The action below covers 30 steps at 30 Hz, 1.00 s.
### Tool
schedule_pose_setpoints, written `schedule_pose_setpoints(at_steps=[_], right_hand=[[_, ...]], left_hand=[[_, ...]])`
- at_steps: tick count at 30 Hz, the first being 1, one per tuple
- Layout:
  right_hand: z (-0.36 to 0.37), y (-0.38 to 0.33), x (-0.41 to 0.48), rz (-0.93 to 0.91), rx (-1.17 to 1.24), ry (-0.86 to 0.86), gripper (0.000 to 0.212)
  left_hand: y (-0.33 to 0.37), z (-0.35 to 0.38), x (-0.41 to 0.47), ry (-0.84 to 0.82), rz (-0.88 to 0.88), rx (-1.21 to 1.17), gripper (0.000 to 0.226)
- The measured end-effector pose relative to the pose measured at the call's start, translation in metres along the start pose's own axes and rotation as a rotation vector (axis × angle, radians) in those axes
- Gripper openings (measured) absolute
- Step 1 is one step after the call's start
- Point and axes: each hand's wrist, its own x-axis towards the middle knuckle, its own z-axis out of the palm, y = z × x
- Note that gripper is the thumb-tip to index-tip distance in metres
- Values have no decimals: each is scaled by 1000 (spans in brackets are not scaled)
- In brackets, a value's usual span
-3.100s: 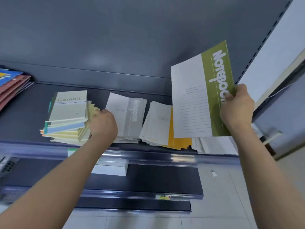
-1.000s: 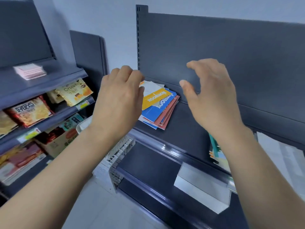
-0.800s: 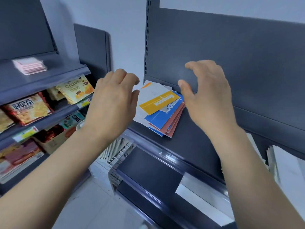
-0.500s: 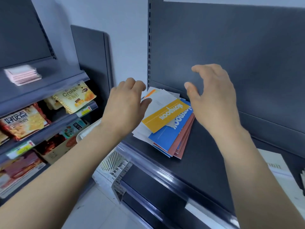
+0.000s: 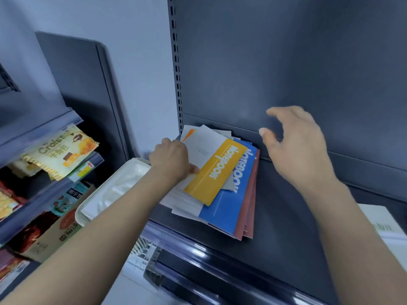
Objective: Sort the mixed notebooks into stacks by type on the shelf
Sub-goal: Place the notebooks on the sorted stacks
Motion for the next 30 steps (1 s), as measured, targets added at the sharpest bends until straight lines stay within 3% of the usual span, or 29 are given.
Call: schedule_pose_setpoints(at_steps=[3, 6, 10, 14, 17, 22, 26, 30], right_hand=[[12, -8, 4, 62, 10, -18, 38], [35, -17, 8, 131, -10, -103, 35], [75, -32, 11, 258, -56, -324, 19], [107, -43, 9, 435, -66, -484, 27], [121, -52, 12, 417, -190, -416, 37], [137, -75, 22, 548, -100, -426, 56], [139, -74, 33, 615, -66, -474, 39], [138, -75, 31, 755, 156, -420, 19]], left_hand=[[-9, -6, 11, 99, 84, -82, 26], [-29, -12, 21, 194, 47, -332, 8], [-61, -23, 30, 289, 9, -572, 16], [-85, -30, 33, 306, 5, -672, 22], [-99, -32, 35, 318, -3, -689, 24], [-117, -35, 36, 311, 27, -700, 19], [-125, -35, 34, 282, 70, -735, 22], [-127, -35, 31, 271, 128, -772, 23]])
